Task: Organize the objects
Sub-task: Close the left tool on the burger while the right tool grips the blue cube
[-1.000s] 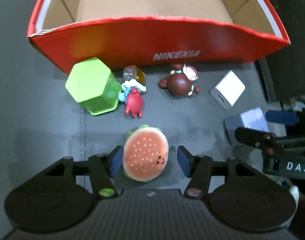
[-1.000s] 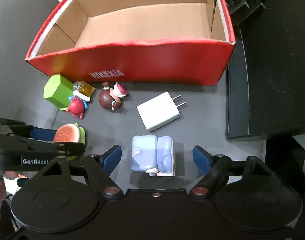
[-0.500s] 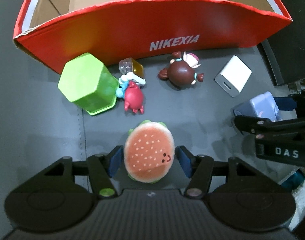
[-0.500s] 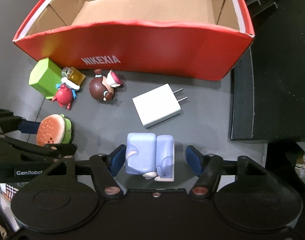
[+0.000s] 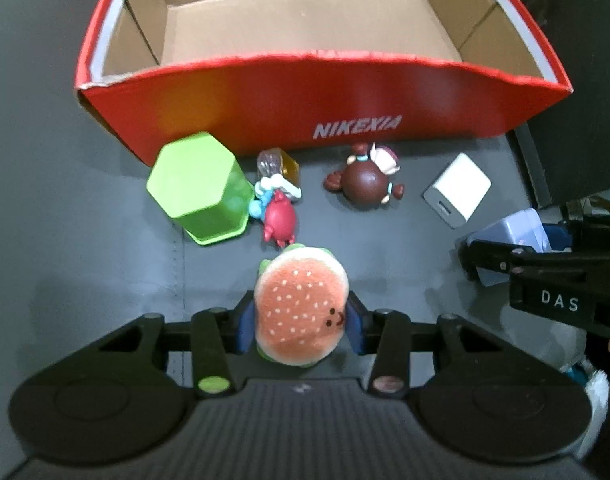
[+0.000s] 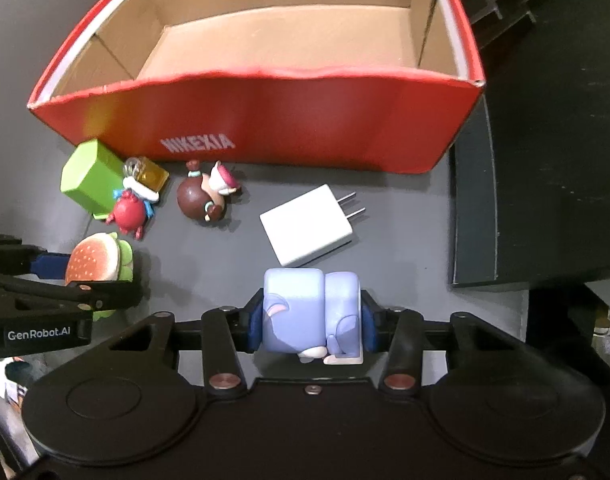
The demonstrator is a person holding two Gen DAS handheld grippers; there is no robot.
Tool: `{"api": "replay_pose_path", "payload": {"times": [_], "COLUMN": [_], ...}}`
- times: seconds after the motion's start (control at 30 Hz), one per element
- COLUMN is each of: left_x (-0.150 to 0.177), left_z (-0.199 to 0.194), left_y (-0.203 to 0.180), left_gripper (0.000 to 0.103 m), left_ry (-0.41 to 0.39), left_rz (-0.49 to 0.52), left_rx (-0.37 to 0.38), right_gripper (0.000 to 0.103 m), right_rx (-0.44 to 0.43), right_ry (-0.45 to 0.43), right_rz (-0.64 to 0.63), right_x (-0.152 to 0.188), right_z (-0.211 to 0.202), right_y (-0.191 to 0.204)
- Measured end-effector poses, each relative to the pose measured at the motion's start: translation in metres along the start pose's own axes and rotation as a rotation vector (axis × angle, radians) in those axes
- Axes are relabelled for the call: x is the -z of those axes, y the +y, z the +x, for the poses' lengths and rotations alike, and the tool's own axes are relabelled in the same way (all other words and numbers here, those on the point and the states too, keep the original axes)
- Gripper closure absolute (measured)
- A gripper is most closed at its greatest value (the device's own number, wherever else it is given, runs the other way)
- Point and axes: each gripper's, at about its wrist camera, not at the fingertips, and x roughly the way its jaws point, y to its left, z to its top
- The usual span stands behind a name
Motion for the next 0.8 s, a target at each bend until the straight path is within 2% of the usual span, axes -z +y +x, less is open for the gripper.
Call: {"api": "replay_pose_path", "payload": {"times": [0.33, 0.8], "left_x": [0.001, -0.017], "left_z": [-0.038, -0.088], "left_y": [0.007, 0.006], "left_gripper": [0.060, 0.060], "left_ry": [-0.079, -0.203], "left_rz": [-0.031, -0.042], "left_rx": [0.018, 0.037], "right_gripper": [0.058, 0.058], "right_rx": [-0.038, -0.084], "right_ry": [-0.091, -0.228], "right_rz": [0.032, 0.029], "right_x": [-0.007, -0.025], "right_z": [-0.028, -0.073], "right_y": [0.000, 0.010]}}
